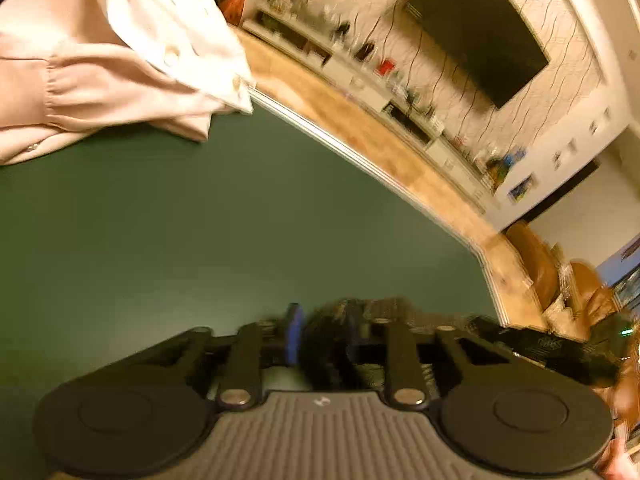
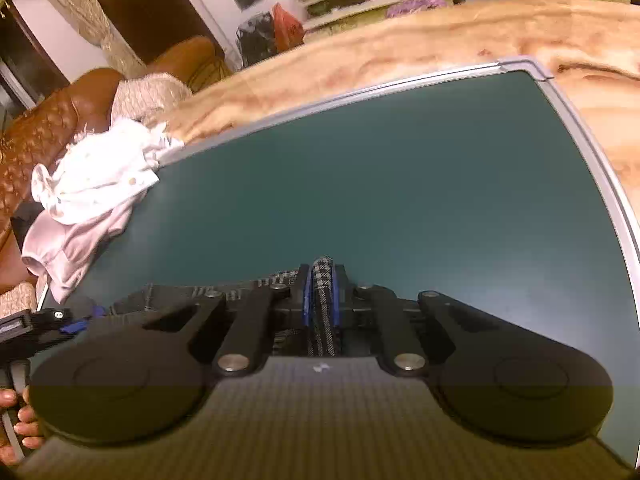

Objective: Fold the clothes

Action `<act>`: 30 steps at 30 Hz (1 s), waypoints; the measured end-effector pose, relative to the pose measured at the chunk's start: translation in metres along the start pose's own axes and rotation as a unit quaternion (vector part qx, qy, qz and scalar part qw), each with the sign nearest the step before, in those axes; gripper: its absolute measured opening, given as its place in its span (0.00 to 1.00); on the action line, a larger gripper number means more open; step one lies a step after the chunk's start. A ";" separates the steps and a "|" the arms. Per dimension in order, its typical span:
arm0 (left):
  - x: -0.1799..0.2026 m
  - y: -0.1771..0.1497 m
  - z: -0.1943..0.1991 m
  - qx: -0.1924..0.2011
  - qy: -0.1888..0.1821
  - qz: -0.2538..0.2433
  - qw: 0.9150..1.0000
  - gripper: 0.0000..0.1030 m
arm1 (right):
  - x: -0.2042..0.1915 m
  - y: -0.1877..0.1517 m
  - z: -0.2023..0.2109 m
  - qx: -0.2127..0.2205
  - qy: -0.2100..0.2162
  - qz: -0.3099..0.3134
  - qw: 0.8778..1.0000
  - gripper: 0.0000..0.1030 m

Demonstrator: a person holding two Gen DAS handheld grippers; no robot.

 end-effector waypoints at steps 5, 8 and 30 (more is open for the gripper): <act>-0.012 -0.001 -0.021 -0.033 -0.033 0.053 0.998 0.05 | -0.001 -0.006 0.017 0.039 -0.021 0.008 0.999 0.12; -0.010 0.003 -0.025 -0.027 -0.042 0.041 0.998 0.02 | -0.005 -0.013 0.022 0.065 -0.049 0.028 0.996 0.12; 0.063 0.004 -0.053 0.002 0.035 -0.182 0.983 0.47 | 0.028 -0.027 0.027 0.128 -0.107 -0.035 0.985 0.31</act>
Point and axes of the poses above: each gripper's, at about its wrist camera, not at the fingertips, and z roughly against the way its jaws point, x to its right, y to its top, the point moved 4 cm from there along -z, roughly the way its jaws point, and after that the axes turned 11 degrees about x, right-handed, at the moved point
